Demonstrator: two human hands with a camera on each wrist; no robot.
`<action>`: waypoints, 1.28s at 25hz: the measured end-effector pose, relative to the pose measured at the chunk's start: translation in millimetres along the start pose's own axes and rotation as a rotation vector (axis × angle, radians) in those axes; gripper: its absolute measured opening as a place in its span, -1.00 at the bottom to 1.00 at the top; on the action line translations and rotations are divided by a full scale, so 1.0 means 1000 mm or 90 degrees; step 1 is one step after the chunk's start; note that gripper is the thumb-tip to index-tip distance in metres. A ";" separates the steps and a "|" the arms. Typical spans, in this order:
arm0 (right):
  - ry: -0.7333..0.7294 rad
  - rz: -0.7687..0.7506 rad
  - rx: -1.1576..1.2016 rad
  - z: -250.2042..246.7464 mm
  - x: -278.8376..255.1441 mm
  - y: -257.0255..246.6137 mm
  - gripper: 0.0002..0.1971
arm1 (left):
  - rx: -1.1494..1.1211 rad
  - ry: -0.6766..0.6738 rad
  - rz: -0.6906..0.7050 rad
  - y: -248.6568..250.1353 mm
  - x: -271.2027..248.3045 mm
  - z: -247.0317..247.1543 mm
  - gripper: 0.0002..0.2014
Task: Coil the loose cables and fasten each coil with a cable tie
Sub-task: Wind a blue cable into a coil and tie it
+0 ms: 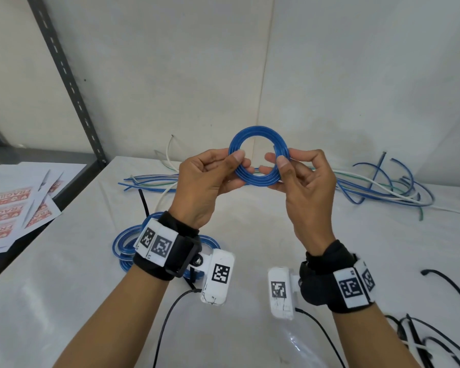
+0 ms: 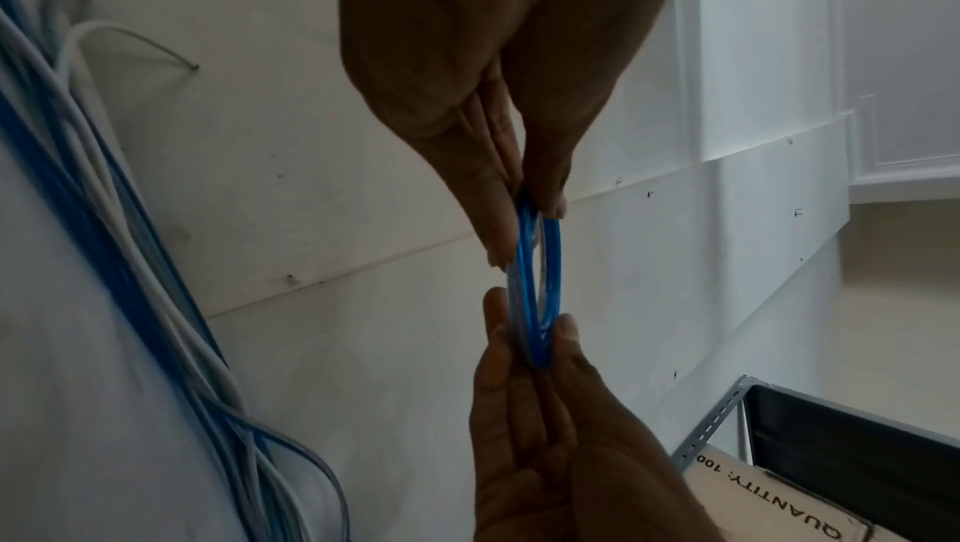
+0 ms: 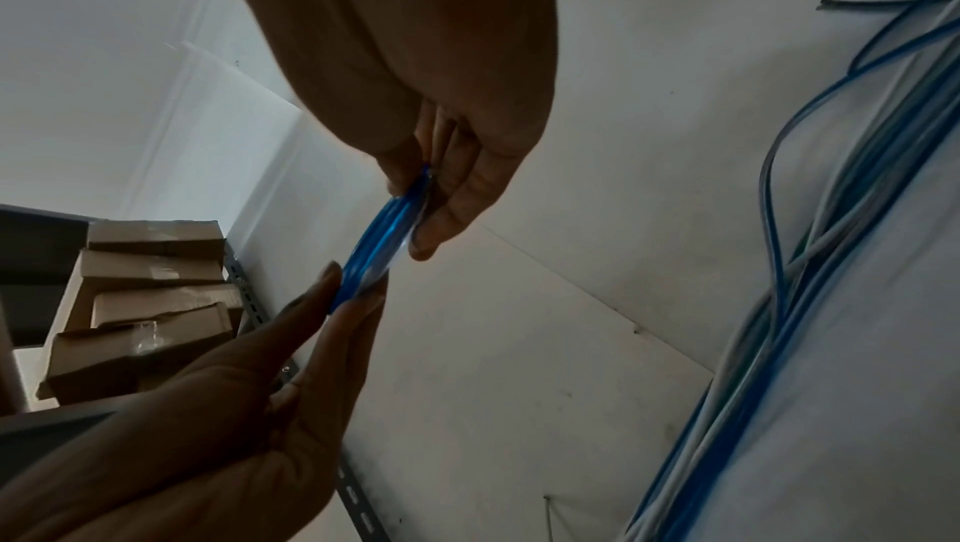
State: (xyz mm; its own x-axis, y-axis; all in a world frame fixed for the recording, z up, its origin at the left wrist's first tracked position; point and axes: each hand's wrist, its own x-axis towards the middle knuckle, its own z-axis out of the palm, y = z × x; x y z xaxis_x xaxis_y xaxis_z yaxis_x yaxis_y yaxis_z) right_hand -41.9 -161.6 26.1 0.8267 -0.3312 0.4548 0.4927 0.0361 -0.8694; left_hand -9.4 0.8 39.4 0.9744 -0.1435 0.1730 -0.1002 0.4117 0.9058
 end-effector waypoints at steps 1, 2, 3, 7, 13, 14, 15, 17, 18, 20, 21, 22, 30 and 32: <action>-0.002 0.010 0.003 0.000 0.000 -0.001 -0.84 | -0.009 0.004 0.000 0.001 0.000 0.000 -0.81; -0.004 0.021 0.011 0.000 0.000 -0.002 -0.84 | -0.015 0.007 0.002 0.002 0.000 -0.001 -0.82; -0.005 0.031 0.024 0.001 -0.001 -0.003 -0.83 | -0.018 0.007 0.002 0.003 -0.001 -0.001 -0.83; 0.019 0.031 0.061 0.006 -0.005 0.000 -0.76 | -0.024 0.007 -0.002 -0.001 -0.001 0.001 -0.82; -0.094 -0.006 -0.044 -0.015 0.009 -0.003 -0.76 | 0.143 -0.109 -0.078 0.009 0.000 -0.004 -0.47; -0.156 -0.019 -0.100 -0.021 0.011 -0.004 -0.76 | 0.197 -0.136 -0.108 0.011 0.001 -0.006 -0.41; -0.211 -0.031 -0.153 -0.024 0.011 -0.006 -0.77 | 0.248 -0.167 -0.132 0.011 0.001 -0.009 -0.37; -0.283 -0.043 -0.222 -0.028 0.011 -0.008 -0.78 | 0.297 -0.231 -0.163 0.010 0.001 -0.010 -0.36; -0.305 -0.049 -0.242 -0.028 0.010 -0.009 -0.79 | 0.291 -0.253 -0.176 0.008 0.001 -0.010 -0.38; -0.331 -0.066 -0.268 -0.026 0.009 -0.009 -0.78 | 0.277 -0.264 -0.196 0.007 0.000 -0.007 -0.43; -0.337 -0.071 -0.272 -0.025 0.008 -0.008 -0.78 | 0.284 -0.261 -0.198 0.007 -0.001 -0.006 -0.46; -0.338 -0.072 -0.269 -0.024 0.008 -0.007 -0.78 | 0.295 -0.257 -0.198 0.008 -0.001 -0.005 -0.48; -0.303 -0.028 -0.235 -0.022 0.008 -0.009 -0.85 | 0.269 -0.186 -0.174 0.004 -0.001 0.005 -0.62; -0.320 0.009 -0.240 -0.027 0.009 -0.013 -0.89 | 0.278 -0.193 -0.185 -0.003 0.001 0.005 -0.68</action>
State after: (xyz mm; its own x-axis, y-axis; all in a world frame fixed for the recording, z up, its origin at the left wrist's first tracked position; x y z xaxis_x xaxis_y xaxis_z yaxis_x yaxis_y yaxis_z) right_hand -47.8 -190.2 36.2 0.9044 0.1538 0.3980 0.4267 -0.3284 -0.8427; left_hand -9.1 -4.9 39.0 0.8796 -0.4717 -0.0613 0.0261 -0.0808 0.9964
